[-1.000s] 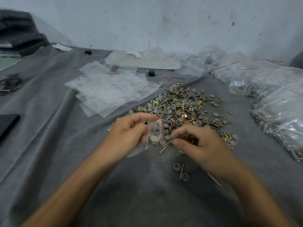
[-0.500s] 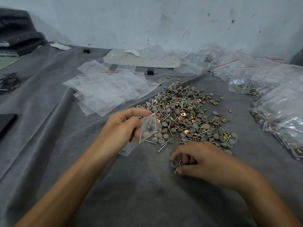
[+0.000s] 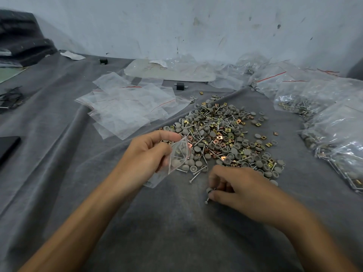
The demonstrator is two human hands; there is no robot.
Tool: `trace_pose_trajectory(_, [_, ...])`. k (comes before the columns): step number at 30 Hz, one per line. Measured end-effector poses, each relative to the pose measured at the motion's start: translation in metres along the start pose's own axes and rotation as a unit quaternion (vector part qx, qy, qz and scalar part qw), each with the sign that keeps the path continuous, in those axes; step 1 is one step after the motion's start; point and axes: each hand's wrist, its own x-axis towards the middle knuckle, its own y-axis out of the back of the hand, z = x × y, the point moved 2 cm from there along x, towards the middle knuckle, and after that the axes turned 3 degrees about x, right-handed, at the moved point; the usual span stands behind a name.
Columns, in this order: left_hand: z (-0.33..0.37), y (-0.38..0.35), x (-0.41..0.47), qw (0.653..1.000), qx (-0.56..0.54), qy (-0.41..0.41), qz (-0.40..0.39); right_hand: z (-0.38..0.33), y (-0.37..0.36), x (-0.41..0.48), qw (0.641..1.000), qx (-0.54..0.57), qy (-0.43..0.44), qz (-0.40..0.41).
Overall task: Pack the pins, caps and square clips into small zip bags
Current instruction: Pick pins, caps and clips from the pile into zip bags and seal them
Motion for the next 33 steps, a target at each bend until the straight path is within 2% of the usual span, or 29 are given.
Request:
trace_pose_trajectory(4, [0.001,0.002,-0.001,1.000,0.020,-0.007,0.007,0.005,0.005,0.000,0.997,0.029,-0.021,0.066])
trace_pose_trajectory(8, [0.001,-0.001,-0.002,0.999,0.052,-0.012,-0.001,0.004,0.007,0.001,0.985,0.116,-0.004,0.127])
trace_pose_trajectory(16, [-0.006,-0.013,-0.005,0.991,0.105,-0.013,-0.083,-0.018,0.000,0.010,0.929,0.297,0.048,0.217])
trace_pose_trajectory(33, [-0.003,-0.013,-0.006,0.992,0.090,-0.011,-0.089,-0.028,-0.021,0.023,0.920,0.289,0.040,0.262])
